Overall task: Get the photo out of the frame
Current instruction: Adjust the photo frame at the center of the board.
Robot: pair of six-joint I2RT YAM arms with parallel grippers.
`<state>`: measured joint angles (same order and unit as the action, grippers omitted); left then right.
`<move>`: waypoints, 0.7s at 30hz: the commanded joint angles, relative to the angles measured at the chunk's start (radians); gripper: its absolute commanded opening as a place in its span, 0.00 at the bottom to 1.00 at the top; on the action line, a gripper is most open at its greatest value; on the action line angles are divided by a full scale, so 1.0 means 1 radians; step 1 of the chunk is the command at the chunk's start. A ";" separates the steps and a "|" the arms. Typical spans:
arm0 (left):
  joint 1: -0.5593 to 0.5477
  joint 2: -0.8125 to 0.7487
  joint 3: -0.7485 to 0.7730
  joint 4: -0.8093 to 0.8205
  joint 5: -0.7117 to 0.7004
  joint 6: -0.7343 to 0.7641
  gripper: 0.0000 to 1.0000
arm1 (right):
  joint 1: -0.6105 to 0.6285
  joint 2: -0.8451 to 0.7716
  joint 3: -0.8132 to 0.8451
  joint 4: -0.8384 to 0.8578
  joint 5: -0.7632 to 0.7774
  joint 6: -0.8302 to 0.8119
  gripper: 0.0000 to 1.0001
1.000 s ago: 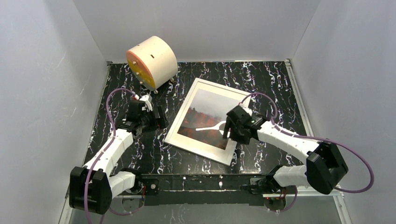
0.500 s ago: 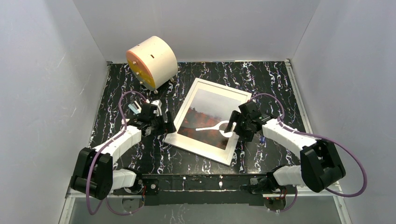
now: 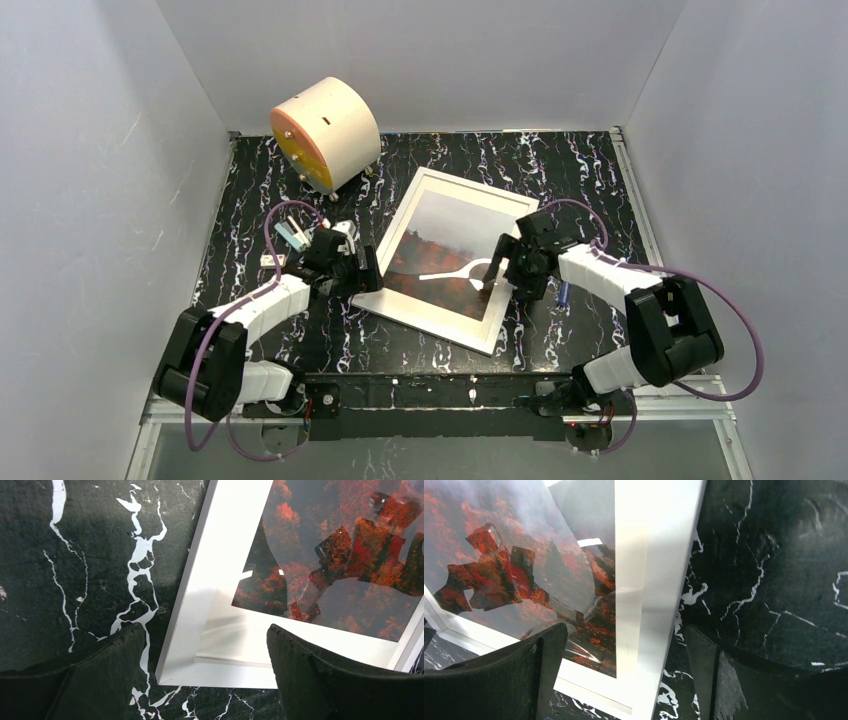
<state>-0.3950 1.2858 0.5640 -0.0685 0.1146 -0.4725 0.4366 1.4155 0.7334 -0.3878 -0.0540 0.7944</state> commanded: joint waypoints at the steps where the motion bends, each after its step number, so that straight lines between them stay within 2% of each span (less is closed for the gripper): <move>1: -0.029 -0.019 -0.051 -0.014 0.012 -0.032 0.88 | -0.027 0.069 0.041 0.032 -0.021 -0.082 0.97; 11: -0.158 -0.228 -0.209 0.027 0.045 -0.173 0.82 | -0.042 0.138 0.103 0.004 -0.018 -0.142 0.98; 18: -0.321 -0.271 -0.227 0.051 0.043 -0.247 0.77 | -0.044 0.129 0.126 -0.024 0.032 -0.145 0.98; 21: -0.329 -0.326 -0.233 0.036 0.007 -0.273 0.78 | -0.044 0.128 0.147 -0.051 0.063 -0.160 0.98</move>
<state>-0.6853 1.0126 0.3531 -0.0090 0.0921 -0.6670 0.3824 1.5261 0.8440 -0.3939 0.0067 0.6460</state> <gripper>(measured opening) 0.779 0.981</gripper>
